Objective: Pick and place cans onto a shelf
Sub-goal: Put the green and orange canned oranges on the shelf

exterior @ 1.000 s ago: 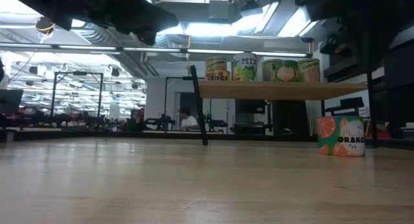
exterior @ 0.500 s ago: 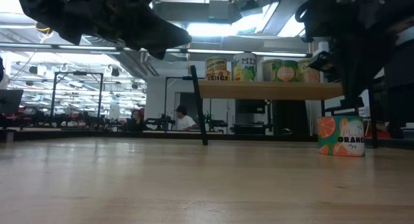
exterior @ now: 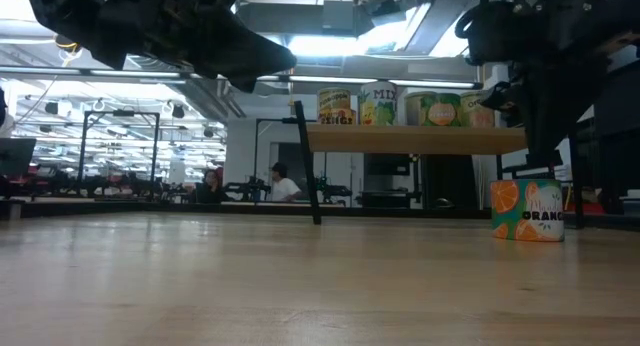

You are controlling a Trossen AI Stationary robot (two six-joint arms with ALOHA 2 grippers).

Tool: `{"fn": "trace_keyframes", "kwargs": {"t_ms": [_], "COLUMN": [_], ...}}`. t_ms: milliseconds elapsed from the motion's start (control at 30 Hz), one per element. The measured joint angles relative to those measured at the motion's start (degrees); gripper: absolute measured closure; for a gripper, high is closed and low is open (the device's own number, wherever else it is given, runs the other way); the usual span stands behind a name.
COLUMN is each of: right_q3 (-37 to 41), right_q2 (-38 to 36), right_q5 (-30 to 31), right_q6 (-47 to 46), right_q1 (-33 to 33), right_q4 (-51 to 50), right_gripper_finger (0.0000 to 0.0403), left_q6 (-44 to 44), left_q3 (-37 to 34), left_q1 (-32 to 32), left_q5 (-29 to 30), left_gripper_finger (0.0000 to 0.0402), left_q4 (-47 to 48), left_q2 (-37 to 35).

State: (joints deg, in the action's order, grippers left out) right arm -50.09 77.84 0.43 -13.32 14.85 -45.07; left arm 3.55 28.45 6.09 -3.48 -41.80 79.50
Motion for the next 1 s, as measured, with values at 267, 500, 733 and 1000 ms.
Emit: {"fn": "trace_keyframes", "kwargs": {"t_ms": [267,500,733,1000], "right_q3": [0.0,0.91,6.44,7.63], "right_q2": [0.02,0.17,0.22,0.02], "right_q5": [0.16,0.02,0.15,0.54], "right_q6": [-6.0,-4.4,-4.42,-1.14], "right_q1": [-1.37,-1.51,-1.51,-1.51], "right_q4": [0.0,1.39,3.74,5.54], "right_gripper_finger": [0.032,0.0259,0.0256,0.0316], "left_q6": [0.02,0.0,0.02,0.08], "left_q3": [0.0,0.0,0.0,0.0], "left_q1": [0.0,0.0,0.0,0.0], "left_q5": [0.0,0.0,-0.02,-0.01], "left_gripper_finger": [0.0357,0.0357,0.0357,0.0357], "left_q4": [0.03,0.04,0.07,-1.13], "left_q2": [0.0,0.0,0.0,-0.12]}}
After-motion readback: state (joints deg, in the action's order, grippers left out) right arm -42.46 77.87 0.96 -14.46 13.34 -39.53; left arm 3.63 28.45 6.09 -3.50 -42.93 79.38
